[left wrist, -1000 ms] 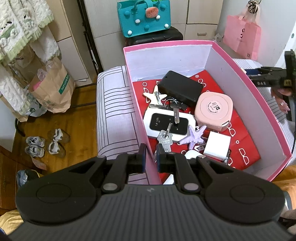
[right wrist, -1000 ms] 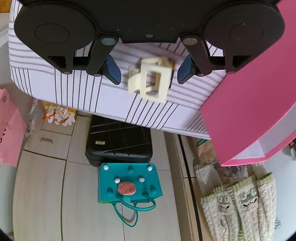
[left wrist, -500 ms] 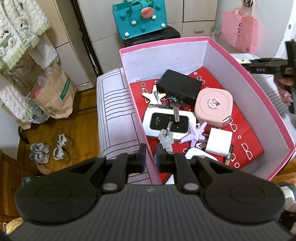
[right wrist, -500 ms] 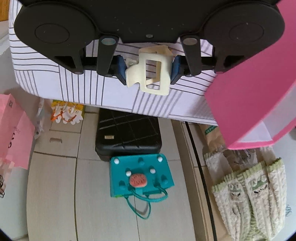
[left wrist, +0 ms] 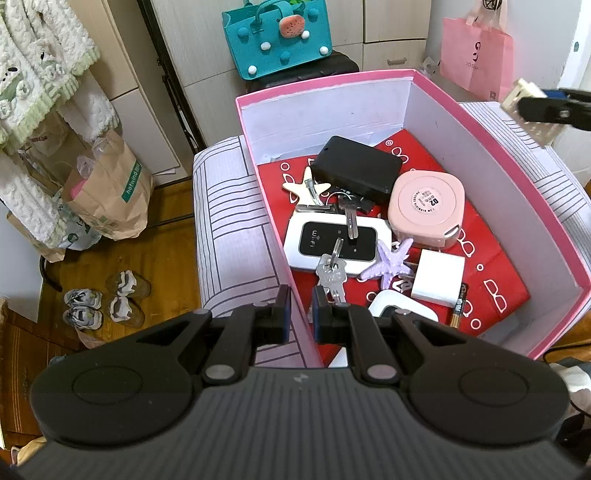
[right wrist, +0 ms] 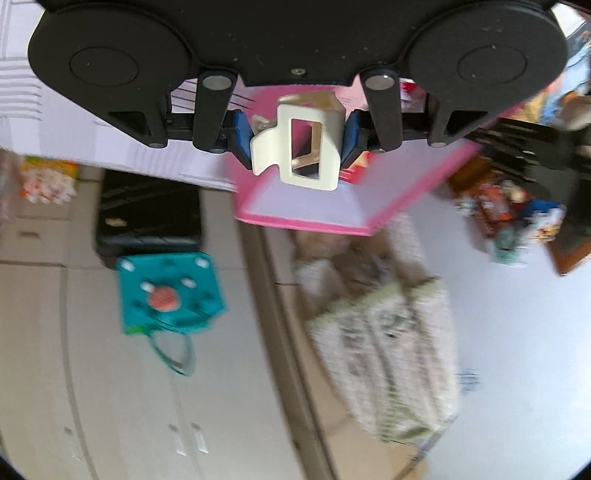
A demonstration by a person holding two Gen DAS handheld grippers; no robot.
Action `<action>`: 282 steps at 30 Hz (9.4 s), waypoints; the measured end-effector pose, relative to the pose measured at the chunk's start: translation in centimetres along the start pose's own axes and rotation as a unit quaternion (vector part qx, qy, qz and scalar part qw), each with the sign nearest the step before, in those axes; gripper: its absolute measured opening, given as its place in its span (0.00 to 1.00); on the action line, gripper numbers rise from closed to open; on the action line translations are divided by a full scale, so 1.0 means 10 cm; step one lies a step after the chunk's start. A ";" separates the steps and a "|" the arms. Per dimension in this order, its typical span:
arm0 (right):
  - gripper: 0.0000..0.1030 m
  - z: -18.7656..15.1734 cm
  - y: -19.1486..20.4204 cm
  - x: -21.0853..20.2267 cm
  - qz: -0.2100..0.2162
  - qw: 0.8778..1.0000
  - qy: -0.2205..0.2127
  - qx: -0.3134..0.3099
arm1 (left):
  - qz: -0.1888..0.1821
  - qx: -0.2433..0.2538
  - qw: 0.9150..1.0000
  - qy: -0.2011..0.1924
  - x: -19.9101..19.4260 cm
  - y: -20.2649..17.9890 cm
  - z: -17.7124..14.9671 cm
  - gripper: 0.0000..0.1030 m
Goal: Organize rigid objects
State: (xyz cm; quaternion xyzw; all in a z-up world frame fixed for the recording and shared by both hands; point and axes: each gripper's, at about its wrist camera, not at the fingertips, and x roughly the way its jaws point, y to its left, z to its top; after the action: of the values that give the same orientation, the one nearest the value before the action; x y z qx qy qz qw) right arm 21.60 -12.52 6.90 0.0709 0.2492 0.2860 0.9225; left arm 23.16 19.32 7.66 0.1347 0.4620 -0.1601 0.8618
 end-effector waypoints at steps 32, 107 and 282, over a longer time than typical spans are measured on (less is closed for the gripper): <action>0.51 0.06 0.86 1.06 0.028 0.981 0.193 -0.010 | -0.008 0.007 1.000 0.008 -0.01 0.03 -0.02 0.11; 0.10 -0.41 -0.65 0.54 -0.187 0.978 0.084 0.038 | -0.067 -0.050 0.996 0.011 -0.06 0.22 -0.20 0.14; 1.00 -1.23 1.06 -1.88 -0.340 0.940 -0.027 0.026 | 0.130 -0.153 0.957 -0.212 -1.21 -1.85 -1.47 1.00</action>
State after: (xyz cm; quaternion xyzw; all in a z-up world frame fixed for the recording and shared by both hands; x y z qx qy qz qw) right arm -3.18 -14.45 7.04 0.0133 0.2406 -0.0534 0.9691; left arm -1.67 9.87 8.38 0.0228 0.2667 0.0008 0.9635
